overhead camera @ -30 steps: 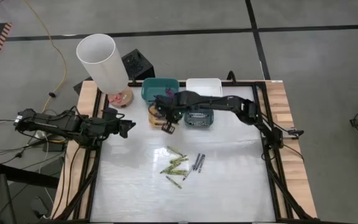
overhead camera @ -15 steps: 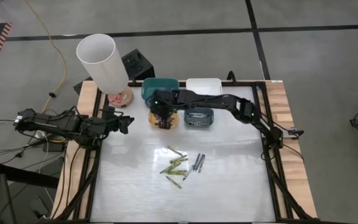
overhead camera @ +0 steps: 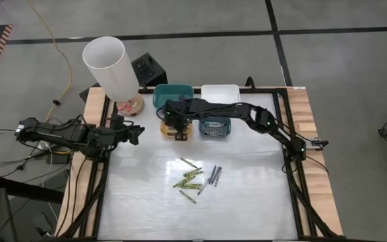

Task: Sort crayons
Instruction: Put the blue crayon into the yellow bin

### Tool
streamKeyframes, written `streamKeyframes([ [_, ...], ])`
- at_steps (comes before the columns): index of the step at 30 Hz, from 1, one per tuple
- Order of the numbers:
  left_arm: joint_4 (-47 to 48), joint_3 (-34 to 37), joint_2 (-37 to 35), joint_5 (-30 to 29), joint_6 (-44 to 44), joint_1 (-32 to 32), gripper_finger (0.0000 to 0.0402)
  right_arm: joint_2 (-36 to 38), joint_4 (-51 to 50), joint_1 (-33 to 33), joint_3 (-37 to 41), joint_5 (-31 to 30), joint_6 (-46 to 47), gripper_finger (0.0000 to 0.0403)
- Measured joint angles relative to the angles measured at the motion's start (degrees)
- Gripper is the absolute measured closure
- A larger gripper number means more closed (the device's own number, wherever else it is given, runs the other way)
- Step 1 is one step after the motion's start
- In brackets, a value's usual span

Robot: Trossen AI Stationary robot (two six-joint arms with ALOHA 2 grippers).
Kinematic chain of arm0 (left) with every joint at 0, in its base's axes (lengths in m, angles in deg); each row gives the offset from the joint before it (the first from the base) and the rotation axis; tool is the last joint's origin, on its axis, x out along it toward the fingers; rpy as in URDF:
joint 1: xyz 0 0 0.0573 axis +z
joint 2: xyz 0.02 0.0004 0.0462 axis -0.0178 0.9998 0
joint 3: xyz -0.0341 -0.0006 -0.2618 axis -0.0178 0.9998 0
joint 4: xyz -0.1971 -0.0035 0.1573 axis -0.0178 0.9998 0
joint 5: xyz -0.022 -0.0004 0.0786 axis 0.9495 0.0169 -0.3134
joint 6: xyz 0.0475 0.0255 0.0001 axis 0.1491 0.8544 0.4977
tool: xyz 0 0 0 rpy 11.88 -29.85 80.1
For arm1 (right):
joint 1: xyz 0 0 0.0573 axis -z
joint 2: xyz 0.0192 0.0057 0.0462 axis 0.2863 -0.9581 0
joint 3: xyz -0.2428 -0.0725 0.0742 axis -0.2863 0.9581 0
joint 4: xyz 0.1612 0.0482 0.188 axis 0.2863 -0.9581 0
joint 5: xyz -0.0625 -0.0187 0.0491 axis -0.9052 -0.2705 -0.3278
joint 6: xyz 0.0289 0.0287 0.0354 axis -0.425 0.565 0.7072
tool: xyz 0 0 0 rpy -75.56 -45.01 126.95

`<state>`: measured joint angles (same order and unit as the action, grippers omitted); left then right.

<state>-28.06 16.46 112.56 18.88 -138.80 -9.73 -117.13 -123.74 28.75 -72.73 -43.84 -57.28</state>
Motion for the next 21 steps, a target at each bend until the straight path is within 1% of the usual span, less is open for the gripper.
streamKeyframes([
  [8,0.26,0.0,0.0,0.04,0.02,0.02,0.0242,-2.76,-0.21,-0.1,0.16,0.72,1.7,0.04],
  [14,0.58,0.0,0.0,0.04,0.02,0.02,0.0242,-3.12,-0.09,-0.06,0.11,0.68,1.83,0.0399],
  [21,1.02,0.0,0.0,0.04,0.02,0.02,0.0242,-3.12,0.07,0.09,0.1,0.67,2.37,0.0379],
])
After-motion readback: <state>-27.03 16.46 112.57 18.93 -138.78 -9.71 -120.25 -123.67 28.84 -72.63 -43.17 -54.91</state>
